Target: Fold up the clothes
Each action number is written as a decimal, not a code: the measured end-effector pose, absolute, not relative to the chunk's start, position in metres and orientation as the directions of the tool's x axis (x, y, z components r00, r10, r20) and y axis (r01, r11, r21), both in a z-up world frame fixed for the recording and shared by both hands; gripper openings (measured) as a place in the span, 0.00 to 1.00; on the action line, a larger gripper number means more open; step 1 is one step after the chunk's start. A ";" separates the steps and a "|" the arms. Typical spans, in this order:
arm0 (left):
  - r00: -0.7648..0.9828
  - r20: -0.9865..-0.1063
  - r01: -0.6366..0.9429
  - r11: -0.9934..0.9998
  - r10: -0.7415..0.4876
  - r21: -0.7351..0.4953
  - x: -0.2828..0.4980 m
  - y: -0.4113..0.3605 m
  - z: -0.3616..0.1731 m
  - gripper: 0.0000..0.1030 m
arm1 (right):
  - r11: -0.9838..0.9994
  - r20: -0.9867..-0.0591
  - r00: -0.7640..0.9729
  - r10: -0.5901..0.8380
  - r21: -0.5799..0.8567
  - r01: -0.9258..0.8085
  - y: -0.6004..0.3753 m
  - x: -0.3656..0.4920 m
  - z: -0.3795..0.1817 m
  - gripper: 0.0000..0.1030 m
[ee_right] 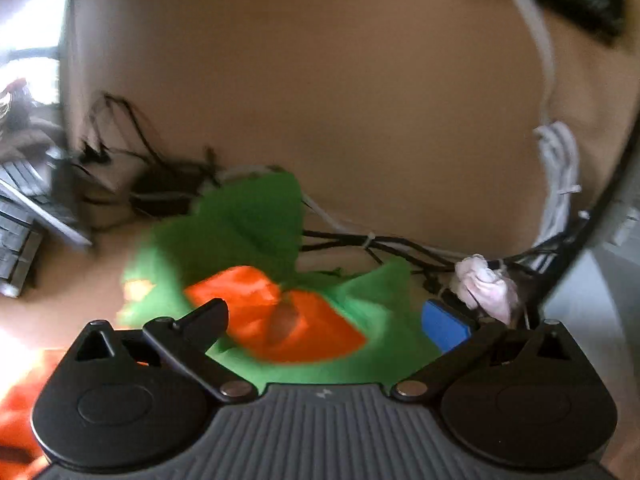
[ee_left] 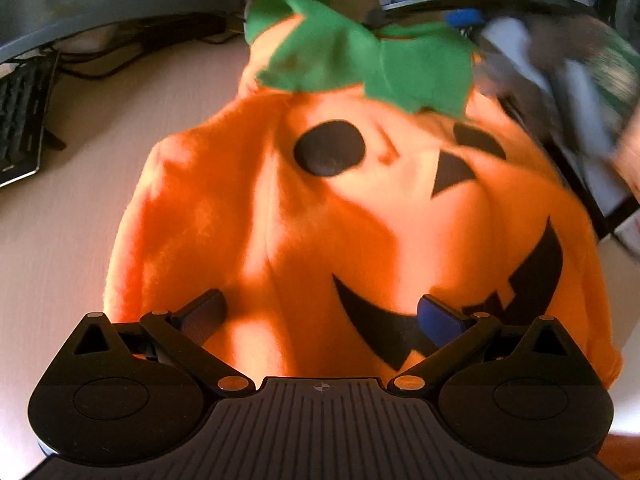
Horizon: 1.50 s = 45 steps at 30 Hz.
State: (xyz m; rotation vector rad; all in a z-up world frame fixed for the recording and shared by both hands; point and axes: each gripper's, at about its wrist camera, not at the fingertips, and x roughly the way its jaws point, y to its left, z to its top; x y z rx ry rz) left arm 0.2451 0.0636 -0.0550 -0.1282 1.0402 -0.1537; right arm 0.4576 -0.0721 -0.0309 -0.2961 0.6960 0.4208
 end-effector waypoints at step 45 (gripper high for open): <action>0.509 -0.801 0.136 0.948 -0.316 -0.287 0.315 0.047 -0.018 1.00 | 0.818 -0.759 0.390 0.521 0.313 -0.482 -0.124 0.289 -0.092 1.00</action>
